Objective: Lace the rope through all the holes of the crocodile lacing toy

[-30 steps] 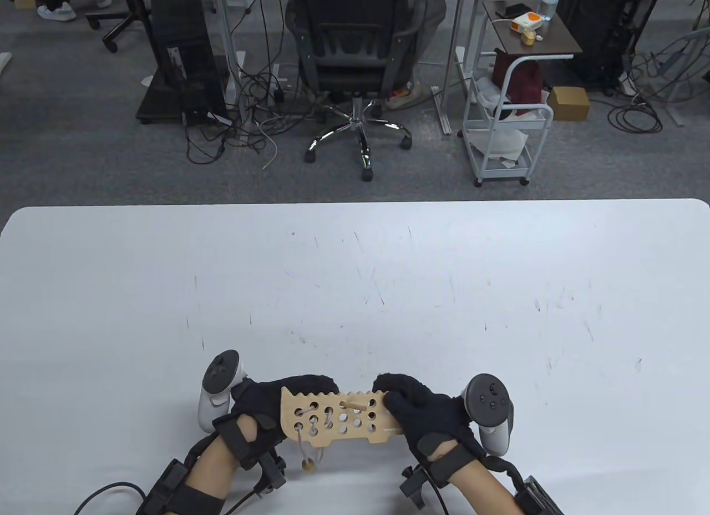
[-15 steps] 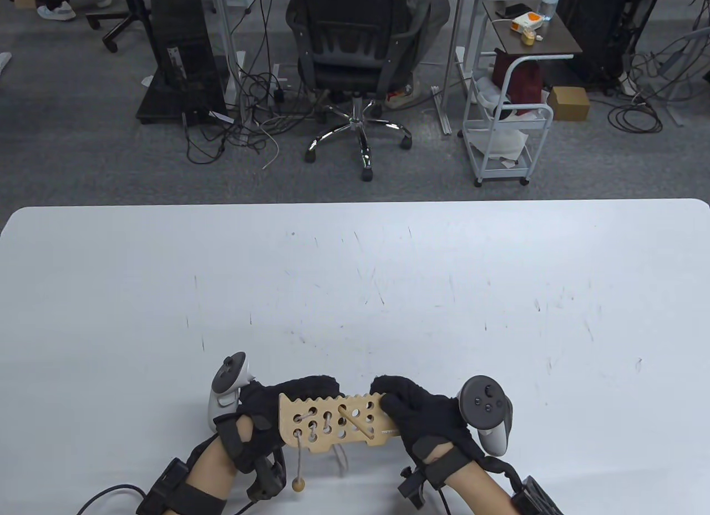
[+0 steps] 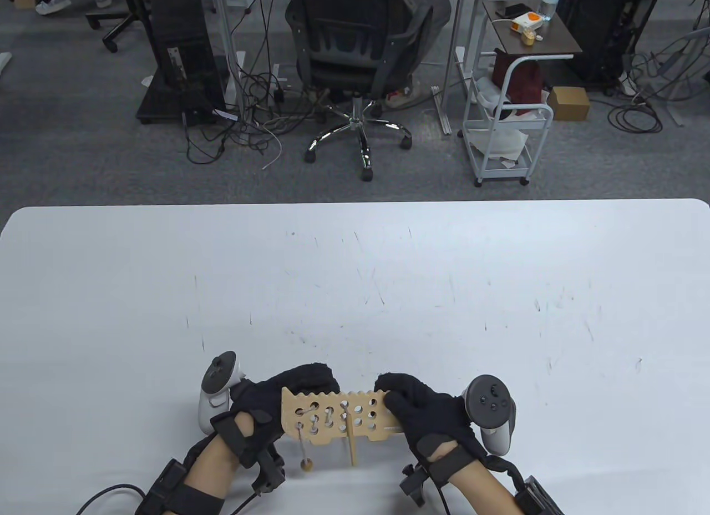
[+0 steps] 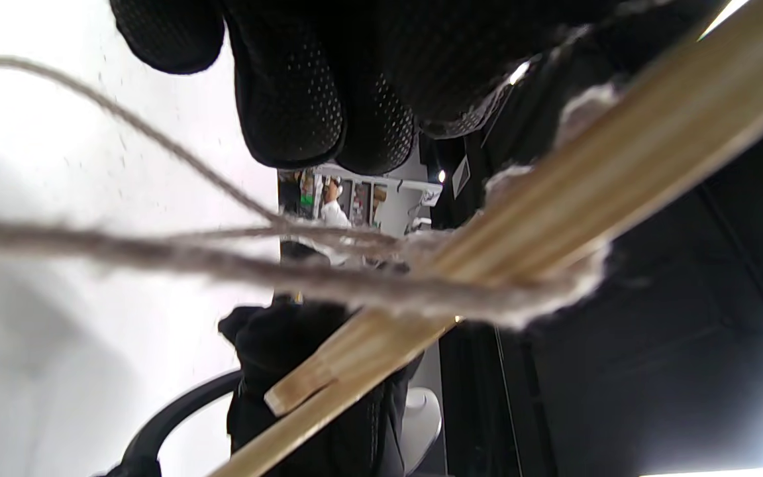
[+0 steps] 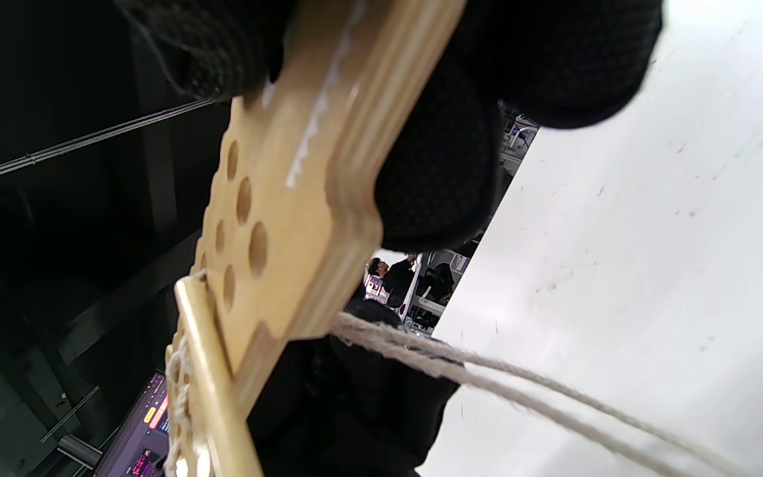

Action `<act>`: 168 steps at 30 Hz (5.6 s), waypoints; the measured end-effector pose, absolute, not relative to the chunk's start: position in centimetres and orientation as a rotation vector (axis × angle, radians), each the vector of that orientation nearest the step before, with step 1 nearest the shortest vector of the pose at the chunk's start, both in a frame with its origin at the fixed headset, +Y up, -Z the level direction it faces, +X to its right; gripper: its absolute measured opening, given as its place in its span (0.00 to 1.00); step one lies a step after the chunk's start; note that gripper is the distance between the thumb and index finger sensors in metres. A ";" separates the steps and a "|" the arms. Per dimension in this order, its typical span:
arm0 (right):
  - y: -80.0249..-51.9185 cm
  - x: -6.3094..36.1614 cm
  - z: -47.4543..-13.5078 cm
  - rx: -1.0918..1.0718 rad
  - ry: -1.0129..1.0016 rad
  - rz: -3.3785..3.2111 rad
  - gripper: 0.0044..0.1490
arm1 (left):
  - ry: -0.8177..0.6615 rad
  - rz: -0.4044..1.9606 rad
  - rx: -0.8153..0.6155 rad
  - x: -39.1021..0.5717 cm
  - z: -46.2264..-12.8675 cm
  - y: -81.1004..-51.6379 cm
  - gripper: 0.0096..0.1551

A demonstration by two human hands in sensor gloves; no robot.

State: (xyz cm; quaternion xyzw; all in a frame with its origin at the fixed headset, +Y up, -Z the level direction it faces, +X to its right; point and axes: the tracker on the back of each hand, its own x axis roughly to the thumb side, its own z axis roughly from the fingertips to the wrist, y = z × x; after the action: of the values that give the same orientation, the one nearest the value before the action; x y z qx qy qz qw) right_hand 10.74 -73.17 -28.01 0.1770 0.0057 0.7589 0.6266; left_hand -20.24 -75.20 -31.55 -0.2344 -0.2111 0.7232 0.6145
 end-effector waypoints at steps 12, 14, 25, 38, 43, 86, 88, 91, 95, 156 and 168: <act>-73.7 12.0 -28.6 0.264 -0.008 1.790 0.28 | -0.300 1.573 -0.189 -23.8 -31.9 -73.9 0.30; -73.8 12.1 -28.7 0.240 -0.011 1.801 0.28 | -0.305 1.526 -0.151 -23.8 -31.7 -73.5 0.30; -74.5 12.5 -28.9 0.132 0.021 1.835 0.30 | -0.428 1.141 -0.019 -21.6 -30.3 -71.5 0.34; -75.2 12.1 -28.8 0.071 0.129 1.748 0.33 | -0.537 0.769 0.015 -18.8 -28.7 -70.8 0.37; -75.2 11.8 -28.6 0.067 0.165 1.705 0.33 | -0.574 0.617 0.049 -17.6 -27.9 -70.5 0.38; -75.0 11.7 -28.8 0.105 0.165 1.727 0.32 | -0.543 0.643 0.176 -17.9 -27.7 -70.3 0.24; -75.1 11.8 -28.9 0.102 0.156 1.732 0.32 | -0.527 0.651 0.186 -18.2 -27.8 -70.2 0.24; -75.1 12.0 -28.9 0.099 0.146 1.744 0.32 | -0.504 0.655 0.190 -18.7 -28.1 -70.2 0.24; -75.1 12.2 -29.1 0.093 0.132 1.759 0.32 | -0.475 0.670 0.201 -19.3 -28.5 -70.3 0.24; -76.6 19.7 -32.4 -0.232 -0.095 1.810 0.32 | -0.002 0.905 0.418 -30.9 -30.8 -69.3 0.29; -76.6 20.6 -32.7 -0.258 -0.158 1.868 0.32 | 0.067 0.970 0.480 -33.7 -30.3 -68.6 0.29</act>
State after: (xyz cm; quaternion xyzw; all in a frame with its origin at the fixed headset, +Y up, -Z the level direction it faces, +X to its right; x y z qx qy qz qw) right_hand 20.64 -76.55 -32.66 -0.1105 -0.0676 0.8008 0.5847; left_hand -33.68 -68.60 -30.30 0.2285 0.0317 0.4618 0.8565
